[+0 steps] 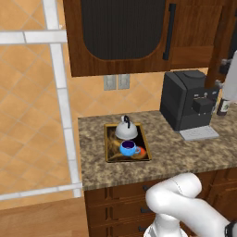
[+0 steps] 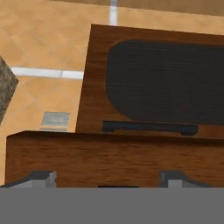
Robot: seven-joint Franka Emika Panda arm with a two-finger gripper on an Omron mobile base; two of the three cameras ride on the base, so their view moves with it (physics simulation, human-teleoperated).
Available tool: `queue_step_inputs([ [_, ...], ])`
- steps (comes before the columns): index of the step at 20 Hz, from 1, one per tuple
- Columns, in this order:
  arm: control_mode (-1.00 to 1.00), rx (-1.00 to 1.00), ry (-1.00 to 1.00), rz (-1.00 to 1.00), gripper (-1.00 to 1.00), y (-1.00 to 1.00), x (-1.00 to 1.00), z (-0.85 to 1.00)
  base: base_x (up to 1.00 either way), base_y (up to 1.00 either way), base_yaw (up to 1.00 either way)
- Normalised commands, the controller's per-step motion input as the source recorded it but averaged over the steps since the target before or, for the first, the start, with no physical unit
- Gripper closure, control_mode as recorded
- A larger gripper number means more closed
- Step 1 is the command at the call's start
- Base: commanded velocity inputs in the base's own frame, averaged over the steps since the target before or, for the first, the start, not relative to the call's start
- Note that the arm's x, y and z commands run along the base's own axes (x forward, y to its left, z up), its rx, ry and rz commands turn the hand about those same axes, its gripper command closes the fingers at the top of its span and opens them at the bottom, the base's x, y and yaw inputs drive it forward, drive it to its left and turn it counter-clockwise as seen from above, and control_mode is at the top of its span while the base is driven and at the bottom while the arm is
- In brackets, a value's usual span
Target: Pick the kettle from the counter and place it on the tray. Then pick the mug from the cabinet and place it on the tray. Then close the cabinet doors.
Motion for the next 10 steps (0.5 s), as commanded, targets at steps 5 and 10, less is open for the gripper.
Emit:
queue_step_inputs([
  [5, -1.0, 0.0, 0.02, 0.0, -1.0, 0.02, 0.98, 0.0, 0.0, 0.0, 0.0],
  [10, -1.0, 0.0, 0.06, 0.0, -1.0, 0.0, 0.99, 0.0, 0.0, 0.0, 0.0],
])
